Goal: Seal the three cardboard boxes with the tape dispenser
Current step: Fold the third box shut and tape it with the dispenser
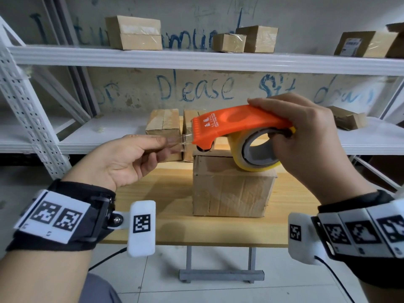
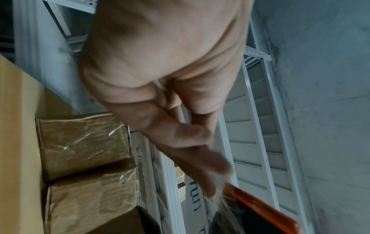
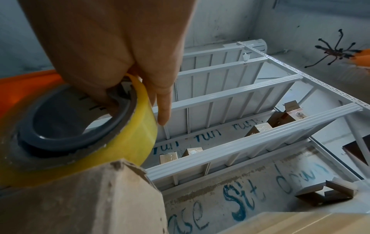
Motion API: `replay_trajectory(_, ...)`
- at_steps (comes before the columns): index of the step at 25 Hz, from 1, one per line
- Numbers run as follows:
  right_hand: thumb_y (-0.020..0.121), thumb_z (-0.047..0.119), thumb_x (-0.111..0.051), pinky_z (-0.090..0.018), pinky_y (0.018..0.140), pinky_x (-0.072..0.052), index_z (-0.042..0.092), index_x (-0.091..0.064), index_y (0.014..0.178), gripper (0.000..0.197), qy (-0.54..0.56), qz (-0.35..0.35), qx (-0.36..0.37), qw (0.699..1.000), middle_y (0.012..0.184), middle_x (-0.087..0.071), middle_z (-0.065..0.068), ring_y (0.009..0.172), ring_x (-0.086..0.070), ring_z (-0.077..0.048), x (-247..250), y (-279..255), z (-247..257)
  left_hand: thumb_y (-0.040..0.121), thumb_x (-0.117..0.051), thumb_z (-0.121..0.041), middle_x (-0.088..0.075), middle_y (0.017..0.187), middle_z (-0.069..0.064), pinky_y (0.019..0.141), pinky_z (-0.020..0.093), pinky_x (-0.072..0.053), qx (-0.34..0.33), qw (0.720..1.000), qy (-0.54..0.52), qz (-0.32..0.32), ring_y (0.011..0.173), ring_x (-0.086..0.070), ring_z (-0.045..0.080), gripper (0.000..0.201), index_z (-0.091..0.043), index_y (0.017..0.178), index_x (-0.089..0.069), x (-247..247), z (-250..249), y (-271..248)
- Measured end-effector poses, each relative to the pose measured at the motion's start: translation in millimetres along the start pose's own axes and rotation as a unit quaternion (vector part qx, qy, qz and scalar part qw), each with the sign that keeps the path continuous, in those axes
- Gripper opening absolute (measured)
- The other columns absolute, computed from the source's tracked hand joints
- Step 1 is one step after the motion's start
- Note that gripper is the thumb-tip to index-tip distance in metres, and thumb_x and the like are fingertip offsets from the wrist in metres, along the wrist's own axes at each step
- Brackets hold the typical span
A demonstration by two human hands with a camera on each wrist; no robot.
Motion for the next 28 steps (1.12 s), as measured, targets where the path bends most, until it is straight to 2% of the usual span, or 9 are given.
replay_trajectory(2, 0.067, -0.021, -0.051, -0.02, 0.091, -0.048, 0.012, -0.067, 0.125, 0.069, -0.009, 0.0, 0.001, 1.0, 0.114, -0.066, -0.005, 0.105, -0.061, -0.016, 0.7, -0.2, -0.5, 0.08, -0.066, -0.01, -0.076, 0.076, 0.009, 0.031, 0.005, -0.028, -0.002, 1.0, 0.007, 0.03, 0.03, -0.043, 0.0, 0.019, -0.009, 0.067, -0.079, 2.0, -1.1, -0.5)
replay_trajectory(4, 0.068, -0.021, -0.053, -0.017, 0.092, -0.047, 0.012, -0.067, 0.126, 0.068, -0.014, 0.001, 0.001, 1.0, 0.115, -0.066, -0.005, 0.106, -0.061, -0.015, 4.0, 0.3, -2.2, 0.074, -0.067, -0.013, -0.076, 0.078, 0.008, 0.03, 0.005, -0.023, -0.003, 0.998, 0.016, 0.052, 0.027, -0.034, 0.0, 0.015, -0.011, 0.066, -0.08, 3.2, 0.3, -0.1)
replay_trajectory(9, 0.069, -0.021, -0.053, -0.015, 0.096, -0.045, 0.012, -0.066, 0.127, 0.068, -0.016, -0.002, -0.01, 1.0, 0.118, -0.066, -0.005, 0.108, -0.06, -0.013, 2.0, -1.7, -1.3, 0.071, -0.068, -0.013, -0.073, 0.075, 0.006, 0.03, 0.006, -0.019, 0.002, 0.998, 0.014, 0.053, 0.025, -0.031, 0.001, 0.012, -0.008, 0.079, -0.075, 1.4, 0.8, 2.1)
replay_trajectory(13, 0.068, -0.02, -0.053, -0.008, 0.097, -0.04, 0.011, -0.066, 0.126, 0.067, -0.02, -0.012, -0.022, 0.999, 0.117, -0.064, 0.002, 0.108, -0.056, -0.006, 9.3, -3.8, -8.6, 0.072, -0.069, -0.013, -0.067, 0.068, 0.0, 0.03, 0.008, -0.016, -0.017, 0.999, 0.018, 0.034, 0.025, -0.029, 0.001, 0.006, -0.01, 0.074, -0.064, 13.7, -2.6, 3.2)
replay_trajectory(17, 0.068, -0.02, -0.051, -0.002, 0.091, -0.037, 0.01, -0.067, 0.124, 0.066, -0.03, -0.015, -0.047, 0.998, 0.111, -0.065, 0.0, 0.1, -0.054, -0.002, 13.1, -5.4, -16.5, 0.07, -0.071, -0.014, -0.07, 0.073, 0.001, 0.029, 0.009, -0.019, 0.002, 0.999, 0.033, 0.032, 0.026, -0.029, 0.0, 0.01, -0.014, 0.06, -0.069, 16.9, 7.0, 10.2)
replay_trajectory(19, 0.068, -0.02, -0.05, -0.001, 0.089, -0.037, 0.011, -0.067, 0.124, 0.066, -0.031, -0.014, -0.05, 0.998, 0.108, -0.064, 0.002, 0.098, -0.053, 0.0, 10.3, -6.4, -18.3, 0.07, -0.07, -0.015, -0.072, 0.074, 0.002, 0.03, 0.01, -0.017, 0.023, 0.999, 0.034, 0.035, 0.026, -0.028, 0.0, 0.006, -0.012, 0.074, -0.068, 13.8, 12.4, 14.4)
replay_trajectory(22, 0.068, -0.021, -0.05, 0.0, 0.088, -0.036, 0.012, -0.067, 0.124, 0.067, -0.028, -0.013, -0.052, 0.998, 0.108, -0.063, 0.003, 0.097, -0.053, -0.001, 6.5, -8.1, -20.2, 0.072, -0.07, -0.017, -0.073, 0.076, 0.002, 0.032, 0.011, -0.017, 0.075, 0.992, 0.088, 0.053, 0.029, -0.027, -0.001, 0.021, -0.009, 0.091, -0.065, 11.1, 23.8, 17.7)
replay_trajectory(25, 0.07, -0.021, -0.049, -0.005, 0.091, -0.039, 0.014, -0.066, 0.125, 0.068, -0.029, 0.006, -0.054, 0.998, 0.113, -0.065, 0.0, 0.102, -0.057, -0.007, 4.2, -8.6, -17.5, 0.071, -0.071, -0.018, -0.076, 0.08, 0.003, 0.034, 0.01, -0.016, 0.125, 0.98, 0.134, 0.074, 0.029, -0.029, -0.001, 0.028, -0.007, 0.096, -0.065, 7.2, 37.2, 19.5)
replay_trajectory(28, 0.07, -0.021, -0.048, -0.006, 0.092, -0.039, 0.015, -0.066, 0.126, 0.068, -0.033, 0.01, -0.05, 0.998, 0.115, -0.065, -0.001, 0.104, -0.057, -0.009, 4.5, -8.0, -15.7, 0.069, -0.07, -0.015, -0.077, 0.082, 0.005, 0.035, 0.009, -0.015, 0.154, 0.977, 0.121, 0.081, 0.029, -0.028, -0.002, 0.029, -0.007, 0.096, -0.064, 6.3, 43.2, 20.9)
Point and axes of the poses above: each hand's wrist, its own y-axis towards the middle knuckle, its own x-axis out of the back of the hand, z = x × y, the point moved 1 cm from there along y, towards the middle knuckle
